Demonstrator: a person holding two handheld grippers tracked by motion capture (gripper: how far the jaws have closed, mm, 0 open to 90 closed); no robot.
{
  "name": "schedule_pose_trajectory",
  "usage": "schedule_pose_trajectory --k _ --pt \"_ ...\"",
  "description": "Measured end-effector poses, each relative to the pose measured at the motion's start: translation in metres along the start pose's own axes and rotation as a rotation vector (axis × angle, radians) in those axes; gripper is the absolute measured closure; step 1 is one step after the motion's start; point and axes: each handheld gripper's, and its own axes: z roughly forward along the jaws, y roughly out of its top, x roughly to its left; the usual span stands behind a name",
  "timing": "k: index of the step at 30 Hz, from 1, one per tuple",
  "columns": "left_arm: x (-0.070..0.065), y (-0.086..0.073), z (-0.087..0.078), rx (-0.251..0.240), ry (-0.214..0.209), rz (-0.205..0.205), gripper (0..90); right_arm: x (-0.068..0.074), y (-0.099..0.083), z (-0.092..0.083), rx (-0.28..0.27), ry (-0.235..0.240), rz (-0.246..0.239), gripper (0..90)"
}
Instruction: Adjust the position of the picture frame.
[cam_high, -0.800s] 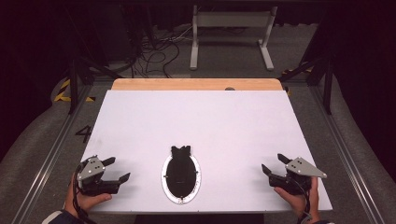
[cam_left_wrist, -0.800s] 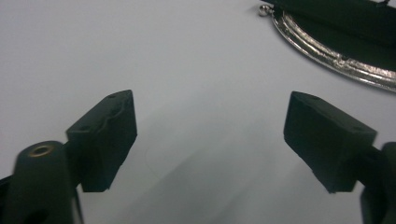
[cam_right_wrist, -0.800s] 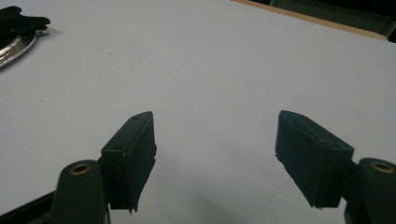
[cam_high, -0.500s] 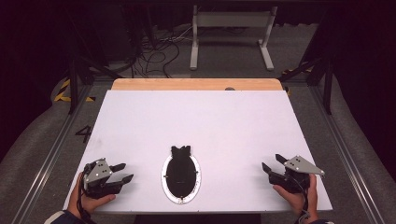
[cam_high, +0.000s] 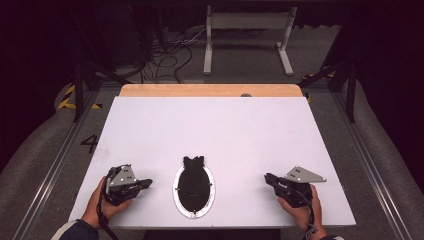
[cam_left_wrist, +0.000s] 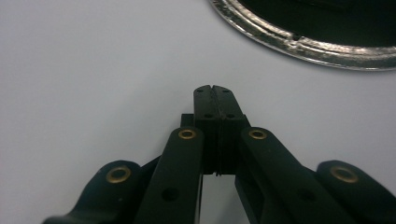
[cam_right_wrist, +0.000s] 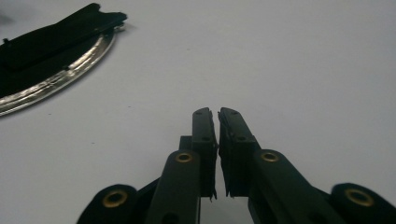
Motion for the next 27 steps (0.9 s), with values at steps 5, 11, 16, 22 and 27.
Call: schedule_pose_trajectory --k 5,11,16,22,27 --pt "-0.004 0.008 0.01 0.007 -0.054 0.024 89.6 0.023 0.009 0.019 0.029 0.051 -0.063 90.0" --pt "-0.012 0.012 0.016 0.016 -0.107 0.049 89.7 0.05 0.02 0.039 0.05 0.119 -0.113 90.0" --pt "-0.015 0.013 0.018 0.012 -0.14 0.05 89.7 0.06 0.024 0.05 0.061 0.136 -0.135 90.0" --pt "-0.017 0.017 0.023 0.004 -0.179 0.06 89.7 0.071 0.027 0.064 0.091 0.136 -0.165 90.0" --pt "-0.023 0.02 0.025 0.005 -0.211 0.073 89.7 0.071 0.03 0.071 0.1 0.131 -0.169 90.0"
